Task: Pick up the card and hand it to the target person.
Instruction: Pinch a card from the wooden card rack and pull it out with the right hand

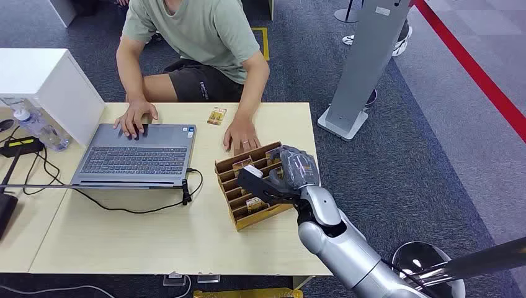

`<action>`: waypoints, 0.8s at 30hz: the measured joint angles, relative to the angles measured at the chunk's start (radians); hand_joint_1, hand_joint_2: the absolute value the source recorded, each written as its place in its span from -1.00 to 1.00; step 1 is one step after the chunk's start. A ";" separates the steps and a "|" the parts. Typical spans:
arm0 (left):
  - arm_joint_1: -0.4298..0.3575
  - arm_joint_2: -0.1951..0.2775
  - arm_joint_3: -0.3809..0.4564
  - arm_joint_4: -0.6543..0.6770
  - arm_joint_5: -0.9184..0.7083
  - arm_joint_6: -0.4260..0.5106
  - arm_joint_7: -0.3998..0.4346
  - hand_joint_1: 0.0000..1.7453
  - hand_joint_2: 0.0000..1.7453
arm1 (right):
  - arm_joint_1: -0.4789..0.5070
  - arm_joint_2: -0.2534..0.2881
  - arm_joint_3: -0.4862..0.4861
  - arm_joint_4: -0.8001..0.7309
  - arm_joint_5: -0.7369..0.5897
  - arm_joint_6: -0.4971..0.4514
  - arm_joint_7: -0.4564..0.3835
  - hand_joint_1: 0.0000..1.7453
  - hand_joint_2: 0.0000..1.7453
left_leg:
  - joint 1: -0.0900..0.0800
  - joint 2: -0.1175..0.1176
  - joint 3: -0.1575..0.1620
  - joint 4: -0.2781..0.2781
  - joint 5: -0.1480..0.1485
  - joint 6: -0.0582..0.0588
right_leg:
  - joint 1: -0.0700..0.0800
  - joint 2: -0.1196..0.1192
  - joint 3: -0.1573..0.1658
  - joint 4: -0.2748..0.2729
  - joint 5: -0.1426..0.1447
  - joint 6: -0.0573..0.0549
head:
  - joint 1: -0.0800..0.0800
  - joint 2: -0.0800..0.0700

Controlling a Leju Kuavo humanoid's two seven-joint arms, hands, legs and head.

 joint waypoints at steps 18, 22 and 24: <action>0.000 0.000 0.001 0.000 0.012 0.000 0.000 -1.00 -1.00 | -0.004 0.000 -0.001 0.059 -0.022 -0.004 -0.017 0.05 1.00 | 0.000 0.000 0.000 0.000 0.000 0.000 | 0.000 0.000 0.000 0.000 0.000 0.000 | 0.000 0.000; 0.000 0.000 0.001 0.000 0.012 -0.001 0.000 -1.00 -1.00 | -0.008 0.000 -0.001 0.076 -0.023 -0.005 -0.020 0.03 1.00 | 0.000 0.000 0.000 0.000 0.000 0.000 | 0.000 0.000 0.000 0.000 0.000 0.000 | 0.000 0.000; 0.000 0.000 0.001 0.000 0.012 -0.001 0.000 -1.00 -1.00 | -0.009 0.001 -0.001 0.082 -0.024 -0.006 -0.020 0.02 1.00 | 0.000 0.000 0.000 0.000 0.000 0.000 | 0.000 0.000 0.000 0.000 0.000 0.000 | 0.000 0.000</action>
